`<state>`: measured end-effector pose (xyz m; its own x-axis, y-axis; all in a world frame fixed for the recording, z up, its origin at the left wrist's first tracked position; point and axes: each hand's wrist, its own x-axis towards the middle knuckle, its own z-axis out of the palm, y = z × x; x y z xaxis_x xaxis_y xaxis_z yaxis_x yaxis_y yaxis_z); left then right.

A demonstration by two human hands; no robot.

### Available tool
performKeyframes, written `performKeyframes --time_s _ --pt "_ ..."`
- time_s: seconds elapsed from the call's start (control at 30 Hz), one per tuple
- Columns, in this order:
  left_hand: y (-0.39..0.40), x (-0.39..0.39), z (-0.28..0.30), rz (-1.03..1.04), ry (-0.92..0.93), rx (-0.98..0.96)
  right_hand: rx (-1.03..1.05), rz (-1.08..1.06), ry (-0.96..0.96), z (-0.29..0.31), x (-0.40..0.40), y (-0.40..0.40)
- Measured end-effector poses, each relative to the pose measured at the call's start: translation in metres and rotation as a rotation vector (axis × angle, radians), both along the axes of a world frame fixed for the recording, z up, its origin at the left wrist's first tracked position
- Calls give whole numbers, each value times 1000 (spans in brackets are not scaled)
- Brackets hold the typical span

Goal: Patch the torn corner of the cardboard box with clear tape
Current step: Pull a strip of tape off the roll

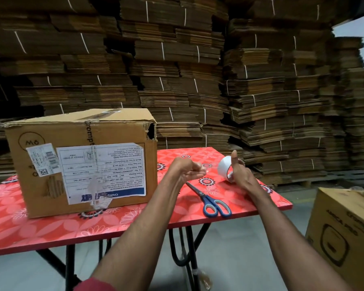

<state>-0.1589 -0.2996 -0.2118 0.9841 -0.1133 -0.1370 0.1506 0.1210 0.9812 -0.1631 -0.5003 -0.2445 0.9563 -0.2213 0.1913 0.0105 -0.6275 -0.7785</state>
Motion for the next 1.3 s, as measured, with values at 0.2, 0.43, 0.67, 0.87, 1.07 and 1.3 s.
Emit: performKeyframes --time_s 0.2,0.43,0.67,0.87,1.07,1.3 --pt "13 -8 -12 33 25 -36 -25 -23 78 2 7 -9" --pt "16 -20 -29 57 76 -90 -157 24 74 -2 2 -8" --pt "24 -32 -39 65 131 -172 -16 -34 72 6 6 -3" --pt "23 -39 -40 112 112 -196 415 -69 128 15 18 -1" --pt "30 -34 -43 152 95 -143 546 -148 59 -5 20 -35" --pt "26 -30 -47 180 96 -132 461 -117 98 -6 17 -31"
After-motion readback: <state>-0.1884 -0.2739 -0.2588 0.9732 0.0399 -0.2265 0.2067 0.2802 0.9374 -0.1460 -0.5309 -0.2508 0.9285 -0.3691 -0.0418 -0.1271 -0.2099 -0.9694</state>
